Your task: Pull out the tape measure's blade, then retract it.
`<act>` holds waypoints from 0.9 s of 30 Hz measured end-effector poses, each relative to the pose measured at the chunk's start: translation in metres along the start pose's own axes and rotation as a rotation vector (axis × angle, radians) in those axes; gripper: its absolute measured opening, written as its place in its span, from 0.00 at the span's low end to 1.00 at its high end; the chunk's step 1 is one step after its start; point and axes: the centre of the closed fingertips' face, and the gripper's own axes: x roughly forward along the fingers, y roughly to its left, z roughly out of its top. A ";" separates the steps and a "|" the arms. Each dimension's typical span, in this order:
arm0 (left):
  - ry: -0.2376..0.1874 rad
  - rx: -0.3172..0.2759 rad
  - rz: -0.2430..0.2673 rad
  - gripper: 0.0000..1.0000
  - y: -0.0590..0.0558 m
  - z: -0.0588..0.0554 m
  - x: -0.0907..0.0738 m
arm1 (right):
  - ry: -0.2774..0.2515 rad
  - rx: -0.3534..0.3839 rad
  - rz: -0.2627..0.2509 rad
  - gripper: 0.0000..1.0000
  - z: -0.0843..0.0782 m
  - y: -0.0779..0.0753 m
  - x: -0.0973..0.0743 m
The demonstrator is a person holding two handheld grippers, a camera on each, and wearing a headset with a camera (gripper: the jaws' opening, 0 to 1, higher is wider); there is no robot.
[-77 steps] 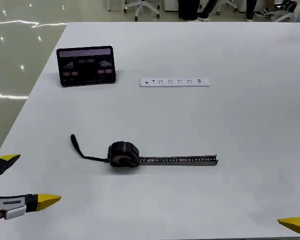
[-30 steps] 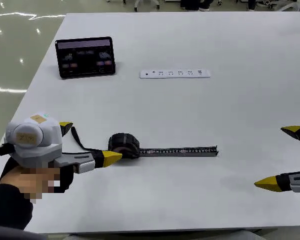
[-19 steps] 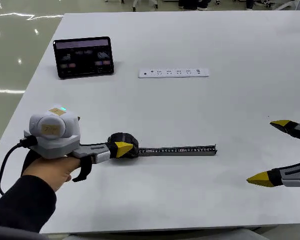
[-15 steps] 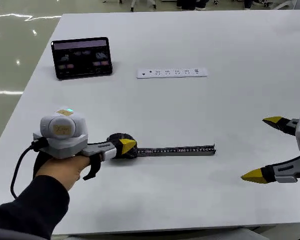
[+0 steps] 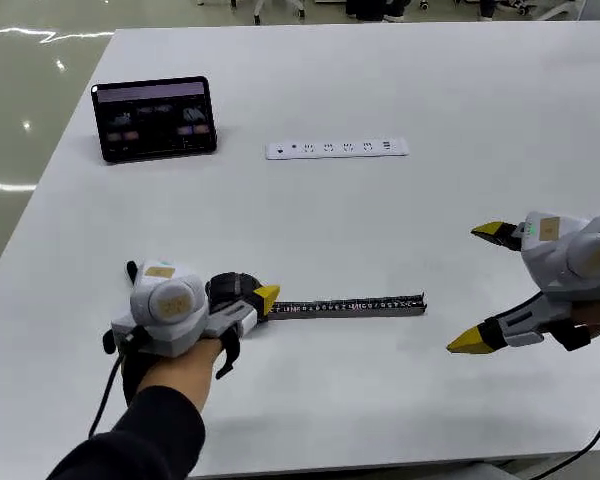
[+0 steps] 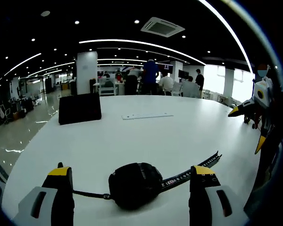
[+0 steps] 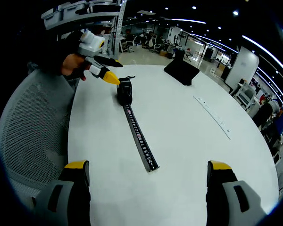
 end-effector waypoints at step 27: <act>0.020 -0.018 -0.021 0.86 -0.004 -0.012 0.039 | 0.263 -0.157 0.257 0.46 -0.059 0.000 0.084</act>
